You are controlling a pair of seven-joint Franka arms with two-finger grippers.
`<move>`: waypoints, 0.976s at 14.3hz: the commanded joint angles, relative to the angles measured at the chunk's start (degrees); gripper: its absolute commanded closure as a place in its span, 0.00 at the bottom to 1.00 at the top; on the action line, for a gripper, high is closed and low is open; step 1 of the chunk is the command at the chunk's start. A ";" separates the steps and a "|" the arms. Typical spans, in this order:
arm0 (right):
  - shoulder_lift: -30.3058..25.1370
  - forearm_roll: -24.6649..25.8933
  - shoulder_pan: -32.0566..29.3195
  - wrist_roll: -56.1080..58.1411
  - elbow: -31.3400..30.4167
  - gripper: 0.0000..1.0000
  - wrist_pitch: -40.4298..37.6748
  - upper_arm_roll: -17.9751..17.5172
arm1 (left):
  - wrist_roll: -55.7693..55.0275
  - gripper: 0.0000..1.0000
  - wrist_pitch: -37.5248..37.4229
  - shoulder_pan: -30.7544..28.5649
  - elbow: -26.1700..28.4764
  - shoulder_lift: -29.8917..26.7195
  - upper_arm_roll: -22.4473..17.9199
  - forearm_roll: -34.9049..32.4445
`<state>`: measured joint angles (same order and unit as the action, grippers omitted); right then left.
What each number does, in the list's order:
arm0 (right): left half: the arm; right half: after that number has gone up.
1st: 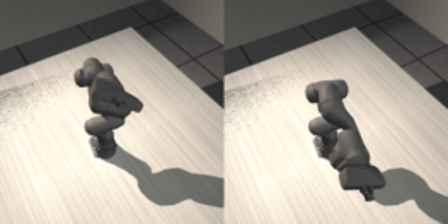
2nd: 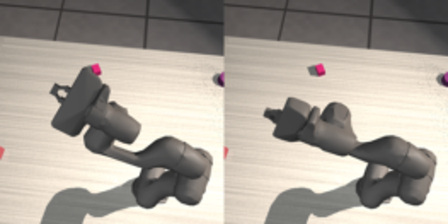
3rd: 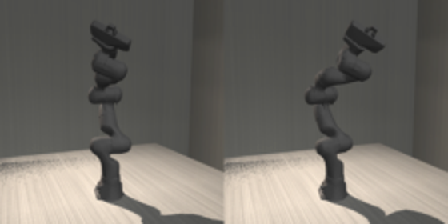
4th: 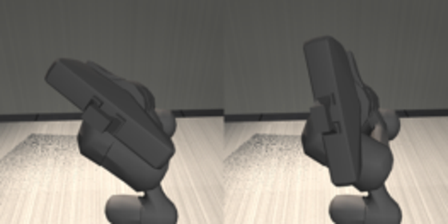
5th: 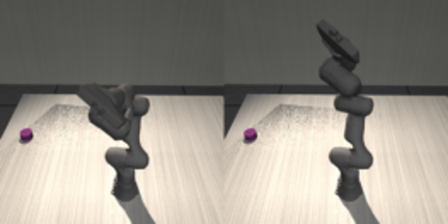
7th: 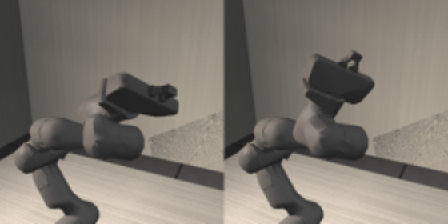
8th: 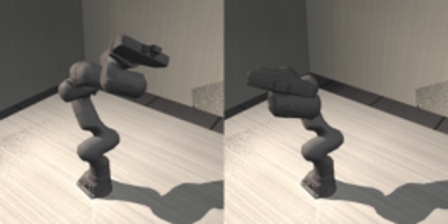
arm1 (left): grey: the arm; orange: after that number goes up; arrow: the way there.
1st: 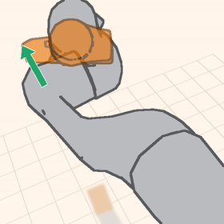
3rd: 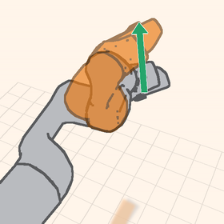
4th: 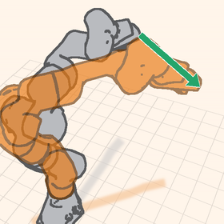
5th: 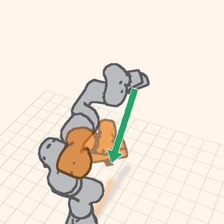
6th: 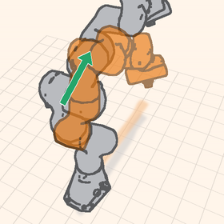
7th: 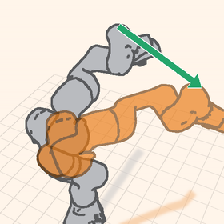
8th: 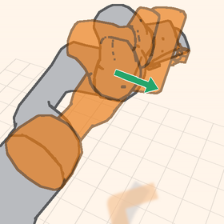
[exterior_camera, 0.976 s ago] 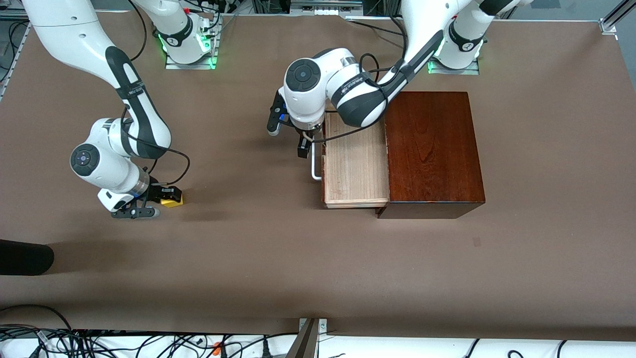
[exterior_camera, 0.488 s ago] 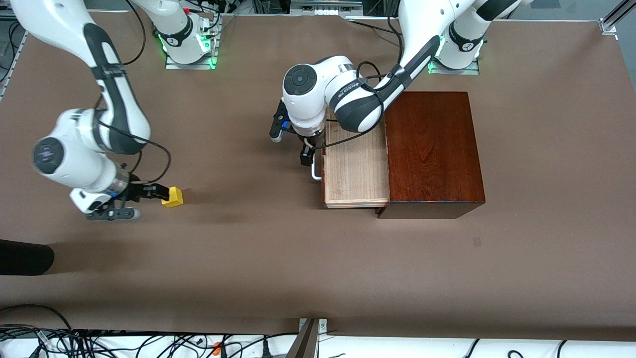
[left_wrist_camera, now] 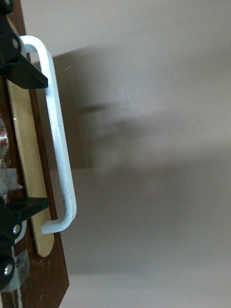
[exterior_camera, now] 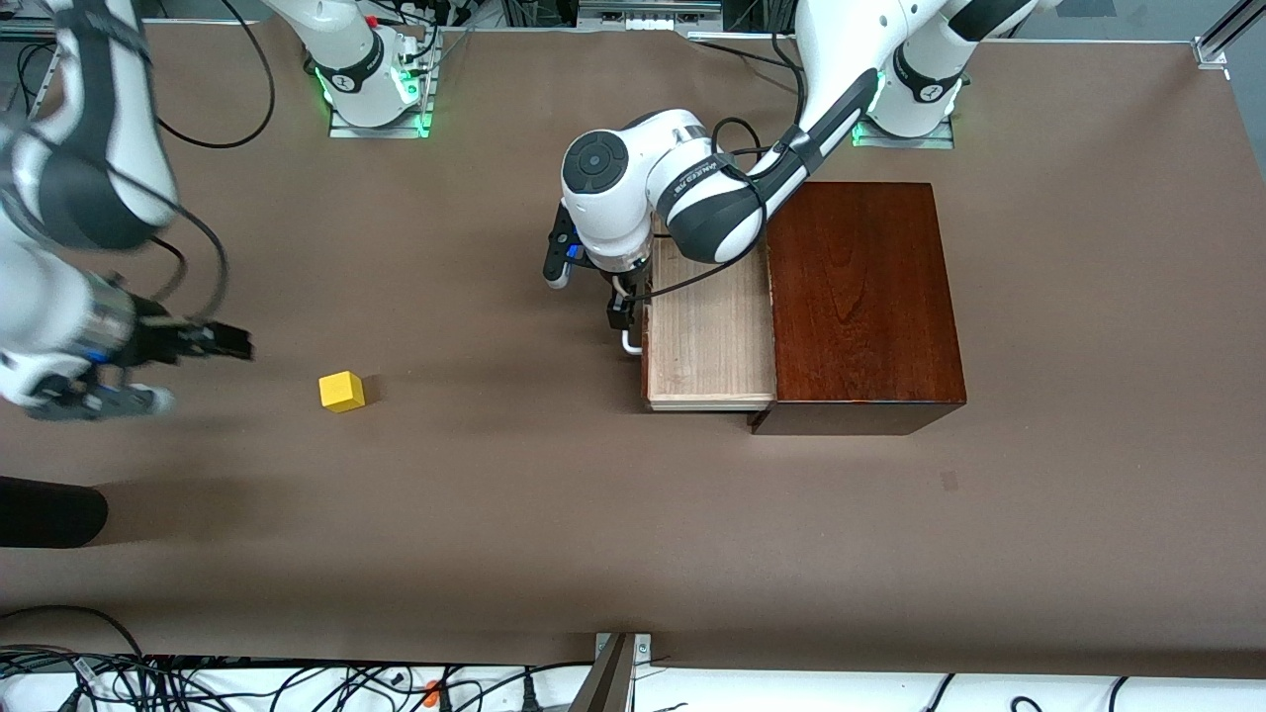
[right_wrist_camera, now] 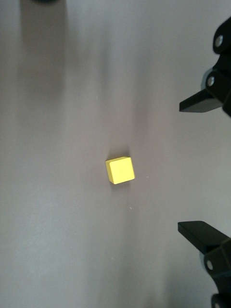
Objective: Open drawer, take yellow block, close drawer
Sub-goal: 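Set the cube on the table and open the right gripper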
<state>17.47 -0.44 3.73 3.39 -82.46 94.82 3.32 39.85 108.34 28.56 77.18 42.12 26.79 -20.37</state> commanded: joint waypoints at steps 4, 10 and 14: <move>-2.88 -1.66 -1.79 0.03 4.68 0.00 -4.28 1.95 | -2.40 0.00 -8.23 -0.62 0.25 -1.42 -2.70 -1.69; -3.59 -4.14 -2.41 -0.49 5.73 0.00 -7.10 2.75 | -3.46 0.00 -14.64 -0.70 0.78 -2.31 -5.51 -2.56; -10.33 -1.51 -2.24 -0.67 -3.54 0.00 -0.90 2.31 | -3.55 0.00 -17.72 -0.79 1.22 -2.31 -6.65 -4.15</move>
<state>12.31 -3.33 1.86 3.17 -79.11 89.73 6.28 35.24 98.88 28.77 75.16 41.76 23.50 -20.49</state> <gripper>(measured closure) 0.000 0.000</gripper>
